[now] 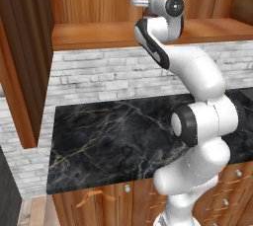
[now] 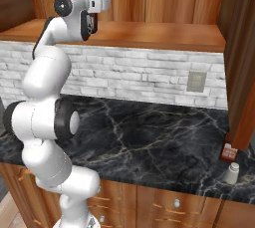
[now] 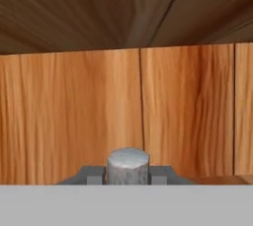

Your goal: Collect the paprika, ketchup, and shaker from the cabinet and place them next to the stove.

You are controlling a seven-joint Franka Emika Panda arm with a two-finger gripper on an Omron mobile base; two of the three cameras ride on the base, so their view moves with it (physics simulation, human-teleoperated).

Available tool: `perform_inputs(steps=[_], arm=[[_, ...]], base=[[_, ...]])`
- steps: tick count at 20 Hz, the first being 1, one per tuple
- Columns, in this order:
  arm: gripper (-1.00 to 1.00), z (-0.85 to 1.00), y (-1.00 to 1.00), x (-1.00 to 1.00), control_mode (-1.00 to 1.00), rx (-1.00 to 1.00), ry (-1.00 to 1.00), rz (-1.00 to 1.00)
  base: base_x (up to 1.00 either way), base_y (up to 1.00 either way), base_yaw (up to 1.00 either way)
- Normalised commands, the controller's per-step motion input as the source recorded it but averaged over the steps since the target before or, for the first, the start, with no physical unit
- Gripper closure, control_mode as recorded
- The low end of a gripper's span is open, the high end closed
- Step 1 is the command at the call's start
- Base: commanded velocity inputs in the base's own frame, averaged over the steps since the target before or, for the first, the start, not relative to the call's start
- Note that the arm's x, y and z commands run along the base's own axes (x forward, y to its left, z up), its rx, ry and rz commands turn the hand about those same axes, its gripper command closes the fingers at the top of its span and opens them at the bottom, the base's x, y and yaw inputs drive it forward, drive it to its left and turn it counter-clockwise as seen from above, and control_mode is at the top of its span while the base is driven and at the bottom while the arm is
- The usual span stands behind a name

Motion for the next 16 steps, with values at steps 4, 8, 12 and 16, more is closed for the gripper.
perform_inputs(steps=[4,8,12,16], arm=[[1.0,0.19,0.0,-0.98,-1.0,0.0,-0.07,-0.12],[1.0,0.24,-0.14,-0.83,-1.0,0.0,0.0,-0.29],[1.0,0.26,-0.37,-0.58,-1.0,0.0,0.04,-0.39],[1.0,0.01,-0.41,-0.56,-1.0,0.0,0.0,-0.42]], base=[[0.0,0.0,0.0],[0.0,0.0,0.0],[0.0,0.0,0.0],[0.0,0.0,0.0]])
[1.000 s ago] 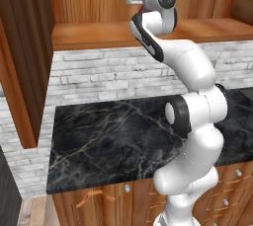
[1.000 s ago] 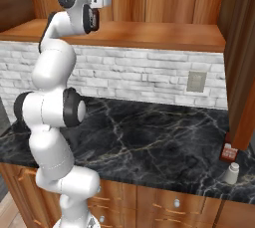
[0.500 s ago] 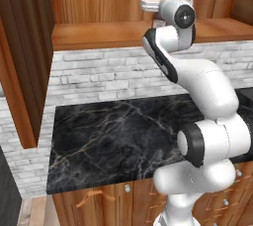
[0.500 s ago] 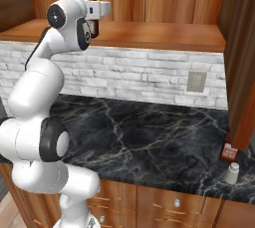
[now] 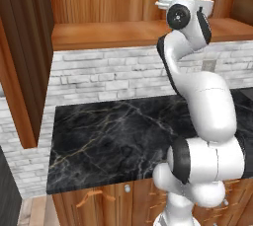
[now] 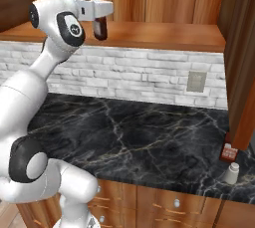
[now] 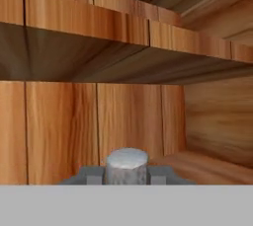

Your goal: Collect the paprika, ketchup, and shaker from the cabinet and place them next to the stove.

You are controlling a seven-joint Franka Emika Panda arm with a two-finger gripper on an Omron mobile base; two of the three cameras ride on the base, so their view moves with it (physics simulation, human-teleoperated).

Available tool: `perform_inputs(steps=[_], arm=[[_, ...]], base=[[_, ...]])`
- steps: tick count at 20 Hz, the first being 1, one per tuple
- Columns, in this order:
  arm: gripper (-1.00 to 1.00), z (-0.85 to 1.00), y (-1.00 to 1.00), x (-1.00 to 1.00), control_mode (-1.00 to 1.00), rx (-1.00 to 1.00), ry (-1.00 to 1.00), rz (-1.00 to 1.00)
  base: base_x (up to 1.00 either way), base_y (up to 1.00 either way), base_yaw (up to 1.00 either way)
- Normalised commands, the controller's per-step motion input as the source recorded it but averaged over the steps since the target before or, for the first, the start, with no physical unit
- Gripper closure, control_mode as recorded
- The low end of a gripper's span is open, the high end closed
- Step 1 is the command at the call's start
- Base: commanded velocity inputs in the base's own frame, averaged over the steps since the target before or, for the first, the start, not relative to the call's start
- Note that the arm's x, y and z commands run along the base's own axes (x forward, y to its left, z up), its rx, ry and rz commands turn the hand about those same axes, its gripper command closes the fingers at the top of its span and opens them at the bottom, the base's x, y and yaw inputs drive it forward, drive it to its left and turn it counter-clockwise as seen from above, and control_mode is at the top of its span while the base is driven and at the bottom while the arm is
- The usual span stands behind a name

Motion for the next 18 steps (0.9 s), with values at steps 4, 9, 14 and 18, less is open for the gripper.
perform_inputs(steps=[4,9,14,18], arm=[[1.0,-0.37,-0.49,-0.82,-1.0,0.0,-0.1,-0.34],[1.0,-0.39,-0.65,-0.91,-1.0,0.03,-0.07,-0.29],[1.0,-0.32,-0.81,-0.67,-1.0,0.06,0.0,-0.32],[1.0,-0.48,-0.74,-0.3,-1.0,0.02,0.01,-0.26]], base=[[0.0,0.0,0.0],[0.0,0.0,0.0],[0.0,0.0,0.0],[0.0,0.0,0.0]])
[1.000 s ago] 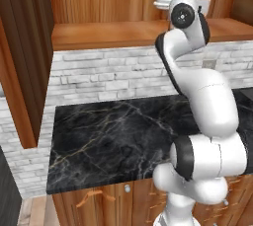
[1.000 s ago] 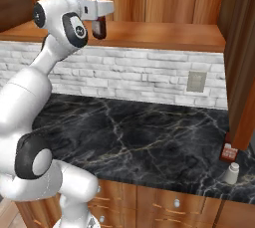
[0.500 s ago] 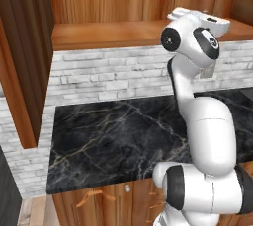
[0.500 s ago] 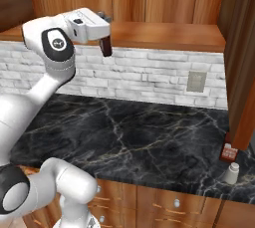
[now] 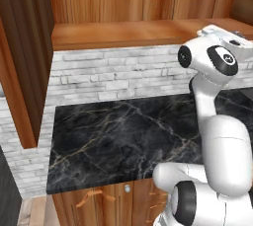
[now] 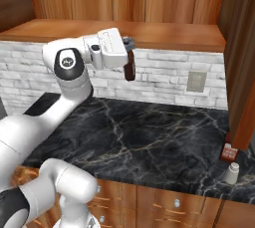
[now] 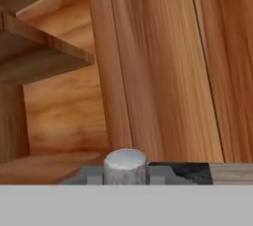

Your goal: Collect the paprika, ketchup, and shaker from the cabinet and place them next to the stove.

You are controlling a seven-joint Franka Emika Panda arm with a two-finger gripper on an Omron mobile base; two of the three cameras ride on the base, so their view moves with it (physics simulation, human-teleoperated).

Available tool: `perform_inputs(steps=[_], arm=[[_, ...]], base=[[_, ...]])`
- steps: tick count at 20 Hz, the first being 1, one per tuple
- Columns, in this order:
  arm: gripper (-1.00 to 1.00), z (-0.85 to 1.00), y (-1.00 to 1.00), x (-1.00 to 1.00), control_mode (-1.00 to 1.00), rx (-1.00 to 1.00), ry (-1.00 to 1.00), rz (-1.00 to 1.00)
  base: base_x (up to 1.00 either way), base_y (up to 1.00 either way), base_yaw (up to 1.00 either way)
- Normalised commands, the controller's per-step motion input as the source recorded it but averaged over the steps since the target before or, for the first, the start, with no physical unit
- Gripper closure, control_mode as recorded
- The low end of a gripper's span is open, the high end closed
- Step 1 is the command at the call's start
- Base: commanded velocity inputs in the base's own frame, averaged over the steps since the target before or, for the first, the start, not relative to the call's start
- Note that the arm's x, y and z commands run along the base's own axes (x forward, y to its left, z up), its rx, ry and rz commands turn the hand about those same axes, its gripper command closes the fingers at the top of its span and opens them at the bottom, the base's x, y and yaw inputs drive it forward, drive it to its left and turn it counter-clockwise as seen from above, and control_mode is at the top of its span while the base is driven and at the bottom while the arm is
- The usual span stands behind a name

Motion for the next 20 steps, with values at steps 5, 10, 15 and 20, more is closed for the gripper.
perform_inputs(steps=[5,10,15,20], arm=[[1.0,-0.44,-0.86,0.0,-1.0,0.04,0.02,-0.14],[1.0,-0.41,-0.9,0.0,-1.0,0.05,0.0,-0.13],[1.0,-0.49,-0.74,0.12,-1.0,0.03,0.01,-0.11],[1.0,-0.59,-0.47,0.42,-1.0,0.02,0.01,-0.05]], base=[[0.0,0.0,0.0],[0.0,0.0,0.0],[0.0,0.0,0.0],[0.0,0.0,0.0]])
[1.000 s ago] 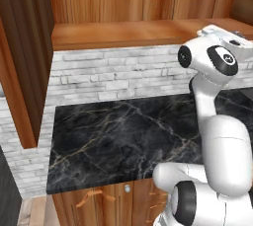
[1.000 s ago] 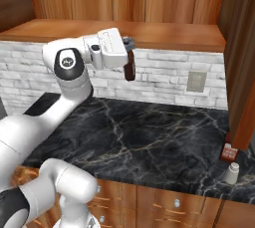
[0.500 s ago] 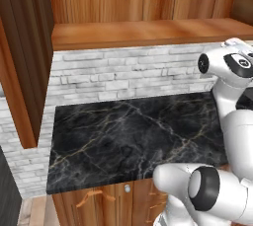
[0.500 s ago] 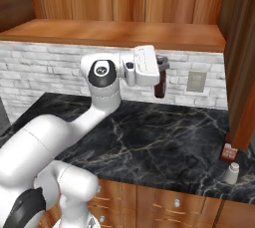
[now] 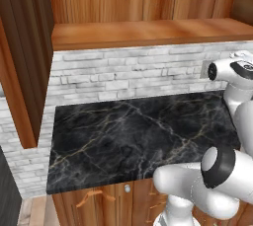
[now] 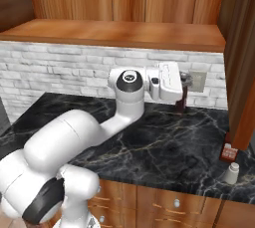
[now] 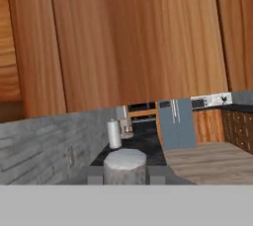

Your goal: Collect the paprika, ketchup, and shaker from the cabinet and place them next to the stove.

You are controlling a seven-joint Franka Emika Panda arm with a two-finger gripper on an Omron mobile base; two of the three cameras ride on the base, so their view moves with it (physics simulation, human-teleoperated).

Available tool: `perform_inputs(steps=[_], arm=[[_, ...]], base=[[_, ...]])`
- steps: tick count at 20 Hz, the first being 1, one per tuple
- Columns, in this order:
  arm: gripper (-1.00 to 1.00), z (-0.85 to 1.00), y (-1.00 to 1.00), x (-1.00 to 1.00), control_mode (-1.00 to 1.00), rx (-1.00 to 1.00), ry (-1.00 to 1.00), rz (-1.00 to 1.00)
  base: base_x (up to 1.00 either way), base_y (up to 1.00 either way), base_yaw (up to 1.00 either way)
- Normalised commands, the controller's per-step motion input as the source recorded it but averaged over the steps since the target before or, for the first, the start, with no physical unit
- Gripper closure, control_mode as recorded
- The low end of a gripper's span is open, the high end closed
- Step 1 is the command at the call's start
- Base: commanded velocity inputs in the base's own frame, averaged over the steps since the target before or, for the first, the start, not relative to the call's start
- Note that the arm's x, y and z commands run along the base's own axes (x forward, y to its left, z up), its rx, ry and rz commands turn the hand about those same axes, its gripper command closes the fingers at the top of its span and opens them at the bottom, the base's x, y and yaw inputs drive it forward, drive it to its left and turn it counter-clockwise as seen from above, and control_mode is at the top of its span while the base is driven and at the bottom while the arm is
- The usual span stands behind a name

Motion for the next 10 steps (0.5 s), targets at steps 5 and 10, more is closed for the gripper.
perform_inputs(steps=[5,10], arm=[[1.0,-0.66,-0.26,0.48,-1.0,0.02,0.0,-0.01],[1.0,-0.65,-0.32,0.42,-1.0,0.01,0.0,-0.04]], base=[[0.0,0.0,0.0],[0.0,0.0,0.0]])
